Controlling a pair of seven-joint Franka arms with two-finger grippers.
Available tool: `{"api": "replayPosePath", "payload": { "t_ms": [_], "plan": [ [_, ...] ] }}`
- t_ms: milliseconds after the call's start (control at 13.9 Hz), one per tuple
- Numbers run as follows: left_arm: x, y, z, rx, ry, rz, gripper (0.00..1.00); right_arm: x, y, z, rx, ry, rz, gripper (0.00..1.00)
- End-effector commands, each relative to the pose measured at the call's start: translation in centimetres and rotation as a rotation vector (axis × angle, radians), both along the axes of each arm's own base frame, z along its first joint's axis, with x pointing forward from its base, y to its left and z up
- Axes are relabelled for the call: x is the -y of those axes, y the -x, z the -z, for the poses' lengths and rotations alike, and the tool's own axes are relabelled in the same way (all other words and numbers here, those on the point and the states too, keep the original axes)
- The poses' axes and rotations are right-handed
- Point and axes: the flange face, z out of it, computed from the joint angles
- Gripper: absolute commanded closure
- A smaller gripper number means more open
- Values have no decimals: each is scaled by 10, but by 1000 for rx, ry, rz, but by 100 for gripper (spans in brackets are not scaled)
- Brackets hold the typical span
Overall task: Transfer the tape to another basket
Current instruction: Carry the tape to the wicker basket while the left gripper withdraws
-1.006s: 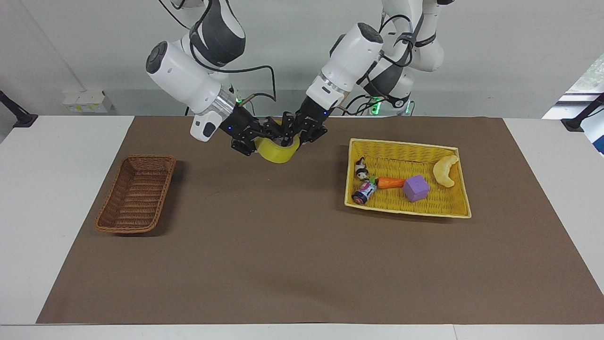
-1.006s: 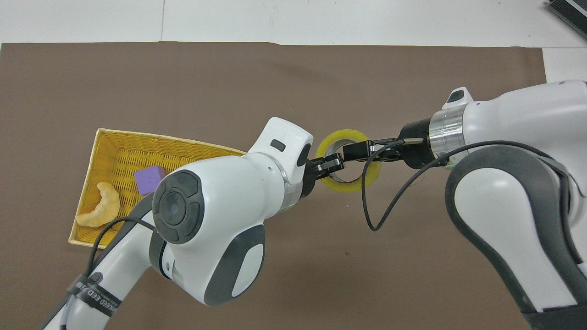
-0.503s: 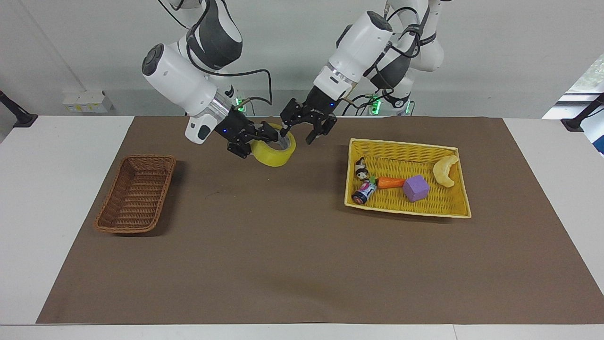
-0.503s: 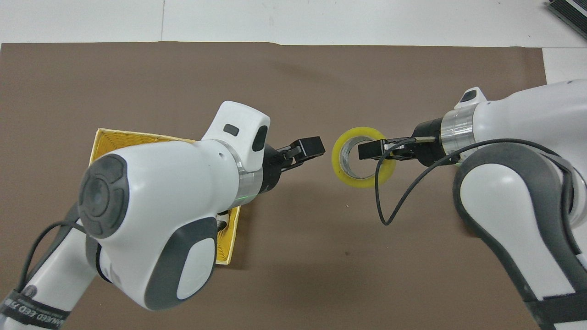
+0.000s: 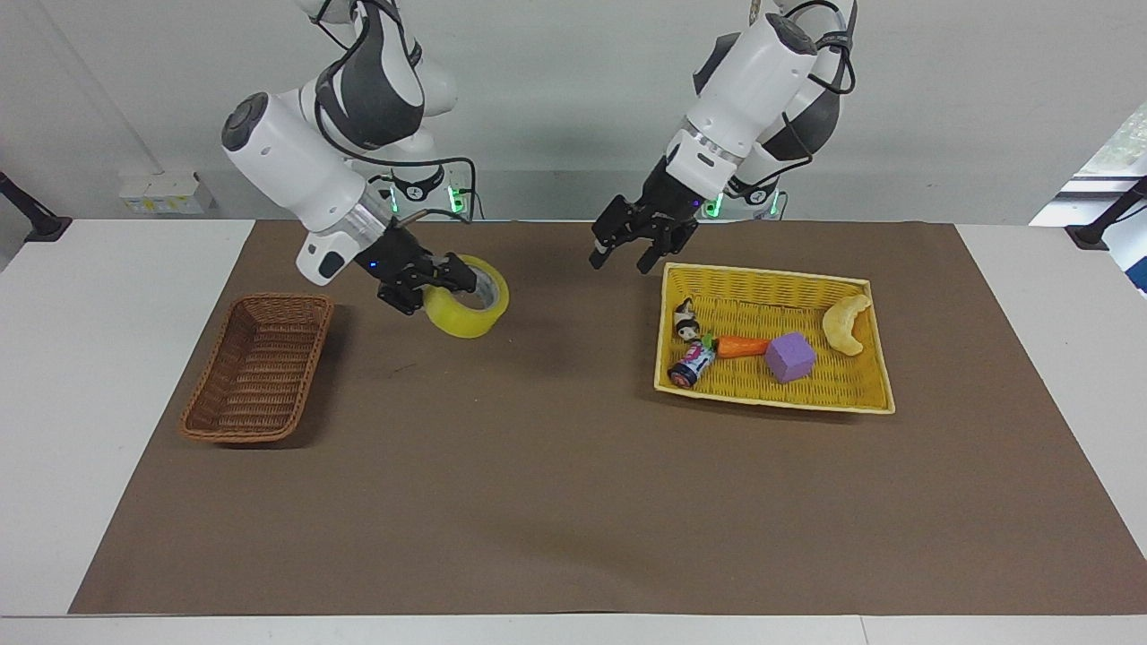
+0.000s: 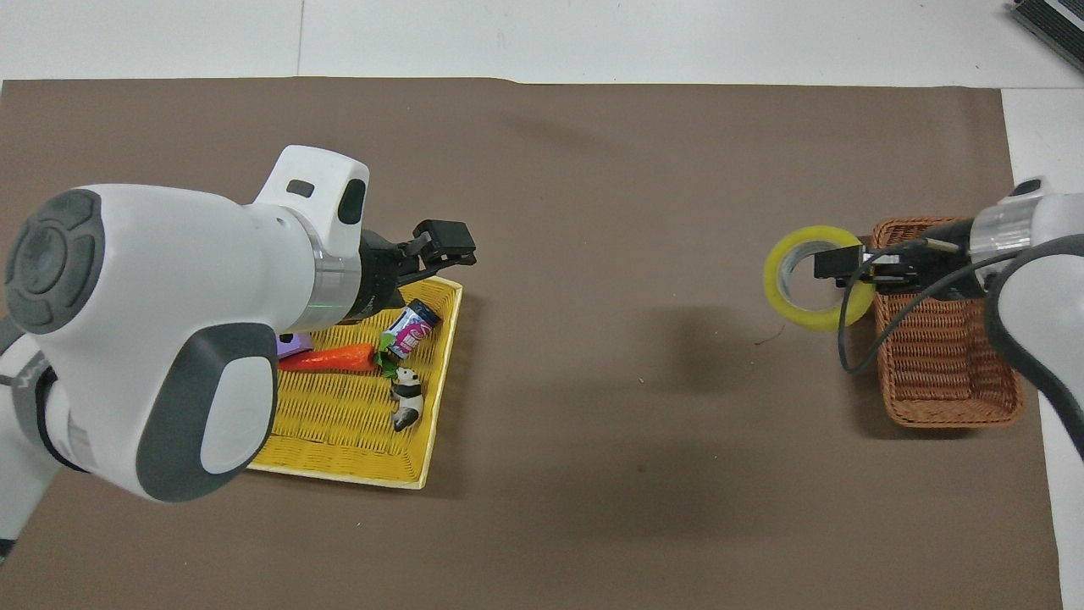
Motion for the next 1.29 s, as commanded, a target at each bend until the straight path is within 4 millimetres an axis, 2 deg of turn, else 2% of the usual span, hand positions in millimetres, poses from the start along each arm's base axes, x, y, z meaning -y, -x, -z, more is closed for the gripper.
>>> {"api": "replayPosePath", "payload": {
  "t_ms": [0,72,144,215,359,431,646,718,1006,1077,1149,1221],
  "plan": [
    [-36,-10,0,-3,-114,97,0,73,10,11,36,50,-21,100],
    [-54,-16,0,-8,-138,141,0,99,16,10,43,66,-9,100],
    [-75,-21,1,-20,-165,185,0,129,24,19,38,64,4,100],
    [-90,-23,2,-19,-198,236,0,155,27,37,44,66,-25,100],
    [-132,-31,0,-14,-248,311,0,188,27,65,59,64,-35,100],
    [-146,-31,-2,-21,-284,371,0,198,27,81,56,58,-26,100],
    [-187,-31,-12,-53,-391,520,0,202,26,119,59,-37,-11,100],
    [-200,-30,-16,-60,-403,535,0,202,26,119,60,-39,-13,100],
    [-225,-27,-39,-109,-397,503,0,201,27,131,49,-40,-24,100],
    [-227,-26,-46,-111,-397,502,0,201,27,132,51,-34,-41,62],
    [-228,-25,-53,-117,-395,501,0,200,26,132,50,-34,-39,4],
    [-229,-24,-56,-126,-395,504,0,199,25,131,44,-36,-28,0]
  ]
}}
